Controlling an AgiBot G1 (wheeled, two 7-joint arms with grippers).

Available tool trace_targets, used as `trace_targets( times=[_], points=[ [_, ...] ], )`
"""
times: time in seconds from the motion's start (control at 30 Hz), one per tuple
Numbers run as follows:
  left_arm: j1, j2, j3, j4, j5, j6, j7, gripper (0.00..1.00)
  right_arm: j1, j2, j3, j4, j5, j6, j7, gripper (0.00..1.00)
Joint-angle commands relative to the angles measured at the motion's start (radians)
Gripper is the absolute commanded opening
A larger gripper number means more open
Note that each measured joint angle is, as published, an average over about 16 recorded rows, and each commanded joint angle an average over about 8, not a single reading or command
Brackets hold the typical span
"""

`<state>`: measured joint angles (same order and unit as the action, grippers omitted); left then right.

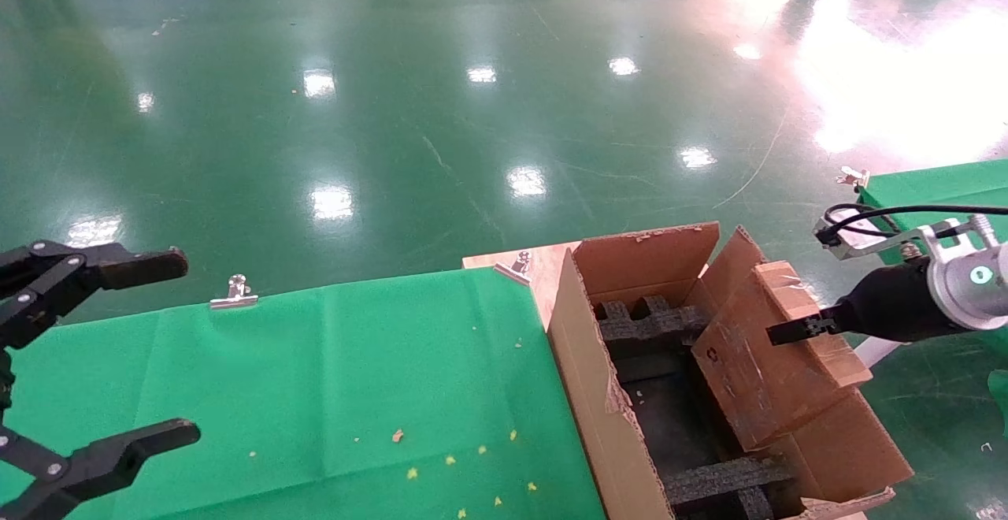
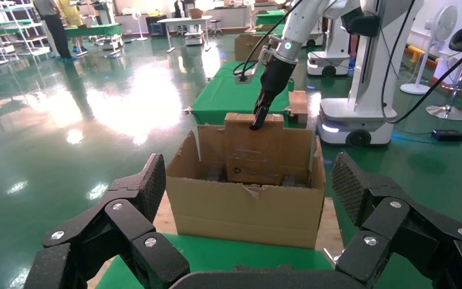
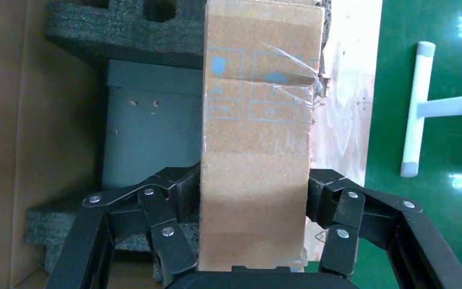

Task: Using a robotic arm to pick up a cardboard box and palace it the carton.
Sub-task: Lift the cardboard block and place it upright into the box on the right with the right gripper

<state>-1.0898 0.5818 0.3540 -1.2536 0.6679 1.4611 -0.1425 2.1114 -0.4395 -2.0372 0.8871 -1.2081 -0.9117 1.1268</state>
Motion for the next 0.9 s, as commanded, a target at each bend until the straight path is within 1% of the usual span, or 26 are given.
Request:
trace_targets(
  times=[0.03, 0.23, 0.4, 0.67, 0.9],
  points=[
    [0.0, 0.0, 0.0, 0.0, 0.0, 0.0, 0.0, 1.0, 0.001, -0.004, -0.009, 0.019, -0.02, 0.013, 0.038, 0.0],
    [0.0, 0.0, 0.0, 0.0, 0.0, 0.0, 0.0, 1.0, -0.025, -0.027, -0.029, 0.039, -0.054, 0.062, 0.105, 0.0],
    [0.0, 0.0, 0.0, 0.0, 0.0, 0.0, 0.0, 1.0, -0.071, -0.052, -0.035, 0.04, -0.052, 0.111, 0.122, 0.0],
    [0.0, 0.0, 0.0, 0.0, 0.0, 0.0, 0.0, 1.0, -0.16, -0.1, -0.03, -0.019, -0.014, 0.175, 0.094, 0.0],
    [0.0, 0.0, 0.0, 0.0, 0.0, 0.0, 0.0, 1.0, -0.235, -0.14, -0.008, -0.093, 0.046, 0.202, 0.043, 0.0]
  ],
)
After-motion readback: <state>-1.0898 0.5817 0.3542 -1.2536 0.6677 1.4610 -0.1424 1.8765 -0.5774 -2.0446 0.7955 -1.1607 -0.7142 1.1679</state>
